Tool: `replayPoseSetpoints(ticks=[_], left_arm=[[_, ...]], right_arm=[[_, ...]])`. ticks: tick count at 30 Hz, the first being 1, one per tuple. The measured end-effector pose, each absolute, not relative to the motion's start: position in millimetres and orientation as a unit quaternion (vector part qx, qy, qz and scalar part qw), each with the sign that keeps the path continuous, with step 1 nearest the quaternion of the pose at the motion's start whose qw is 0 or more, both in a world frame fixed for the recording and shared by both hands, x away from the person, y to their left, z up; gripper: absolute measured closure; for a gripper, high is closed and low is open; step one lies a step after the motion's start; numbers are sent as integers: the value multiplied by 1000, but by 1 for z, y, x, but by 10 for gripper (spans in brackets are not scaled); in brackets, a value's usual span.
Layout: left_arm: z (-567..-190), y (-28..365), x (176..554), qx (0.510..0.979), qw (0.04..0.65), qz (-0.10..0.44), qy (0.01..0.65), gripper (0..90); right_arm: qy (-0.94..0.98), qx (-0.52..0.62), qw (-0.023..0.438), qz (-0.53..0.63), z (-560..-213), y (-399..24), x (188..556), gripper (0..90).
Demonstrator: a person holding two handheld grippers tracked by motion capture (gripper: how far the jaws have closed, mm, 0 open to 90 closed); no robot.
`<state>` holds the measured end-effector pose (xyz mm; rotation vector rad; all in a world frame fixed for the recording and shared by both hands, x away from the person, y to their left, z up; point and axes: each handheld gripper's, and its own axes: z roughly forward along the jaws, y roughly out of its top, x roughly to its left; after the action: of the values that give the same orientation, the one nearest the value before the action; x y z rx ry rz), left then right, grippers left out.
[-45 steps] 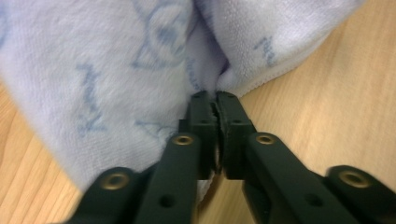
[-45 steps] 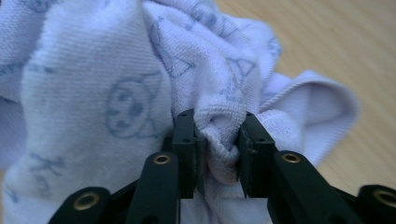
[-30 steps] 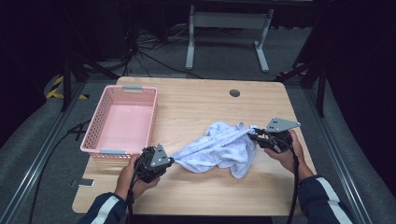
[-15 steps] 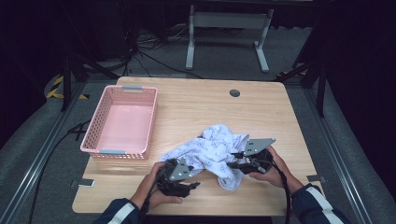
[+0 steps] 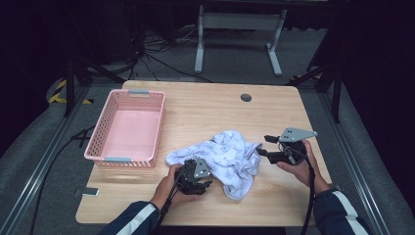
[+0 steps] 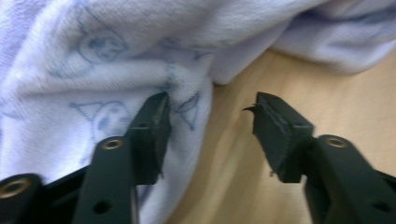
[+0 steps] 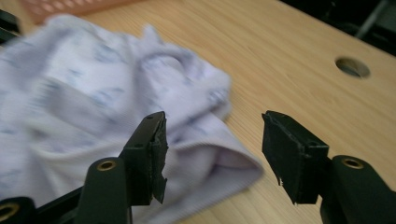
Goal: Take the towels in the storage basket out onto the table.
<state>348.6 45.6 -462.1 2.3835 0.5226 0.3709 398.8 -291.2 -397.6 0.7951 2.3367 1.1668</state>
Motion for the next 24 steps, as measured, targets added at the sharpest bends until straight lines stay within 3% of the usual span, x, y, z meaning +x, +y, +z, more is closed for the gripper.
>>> replayPoseSetpoints(ticks=[2,3,5,8,15,16,18,19,20,21,22,24], left_arm=[[-464,46,354,909,337,130,208,524],[-463,47,356,909,335,136,207,601],[-464,50,364,907,341,127,213,679],[-464,52,366,909,340,127,207,792],[-447,60,360,902,351,155,196,844],[-443,63,359,899,360,158,195,846],[-434,70,356,891,373,167,198,852],[-427,74,354,886,380,178,196,855],[-422,78,353,881,388,183,200,855],[-422,78,353,881,388,183,200,857],[-418,81,352,877,394,187,202,857],[-408,88,351,872,396,200,206,857]], right_arm=[[849,303,210,379,-410,-298,411,402],[849,303,210,379,-410,-298,411,402],[844,344,153,382,-428,-306,425,352],[846,357,139,372,-438,-304,432,345],[846,377,131,352,-457,-297,444,383],[844,378,133,356,-458,-296,445,414],[850,362,134,358,-457,-294,444,609],[853,355,144,353,-457,-291,442,757],[857,348,144,352,-456,-290,441,819],[857,348,144,352,-456,-290,441,819],[862,334,162,345,-453,-288,438,888],[852,333,193,355,-442,-292,435,900]])
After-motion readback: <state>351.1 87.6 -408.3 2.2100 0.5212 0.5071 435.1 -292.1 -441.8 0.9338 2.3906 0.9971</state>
